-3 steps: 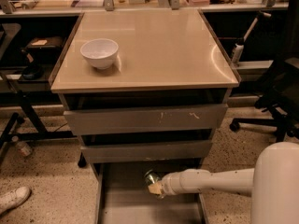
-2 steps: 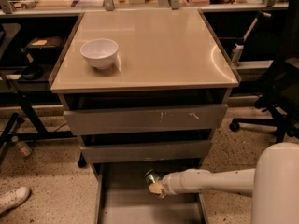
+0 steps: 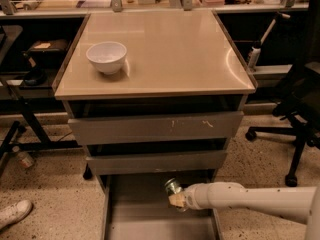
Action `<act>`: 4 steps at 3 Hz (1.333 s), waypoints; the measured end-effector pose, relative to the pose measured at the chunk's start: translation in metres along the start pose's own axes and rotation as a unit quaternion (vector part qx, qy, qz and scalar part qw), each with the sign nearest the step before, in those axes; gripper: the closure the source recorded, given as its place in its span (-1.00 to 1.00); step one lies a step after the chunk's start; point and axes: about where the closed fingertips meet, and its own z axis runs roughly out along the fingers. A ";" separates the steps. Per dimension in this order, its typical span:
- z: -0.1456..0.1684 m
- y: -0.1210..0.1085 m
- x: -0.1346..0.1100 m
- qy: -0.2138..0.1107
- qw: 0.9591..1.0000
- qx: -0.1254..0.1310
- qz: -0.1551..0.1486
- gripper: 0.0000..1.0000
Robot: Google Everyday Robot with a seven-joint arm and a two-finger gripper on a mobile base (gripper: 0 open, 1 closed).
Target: Pick green can from bottom drawer and place on counter
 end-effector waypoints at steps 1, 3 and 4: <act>-0.062 0.006 -0.007 -0.017 0.999 0.037 -0.002 1.00; -0.136 0.022 -0.032 -0.037 0.995 0.086 -0.044 1.00; -0.136 0.022 -0.032 -0.037 0.995 0.086 -0.044 1.00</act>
Offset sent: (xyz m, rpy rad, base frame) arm -0.0532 -0.0579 0.1857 -0.1987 -0.2222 -0.0702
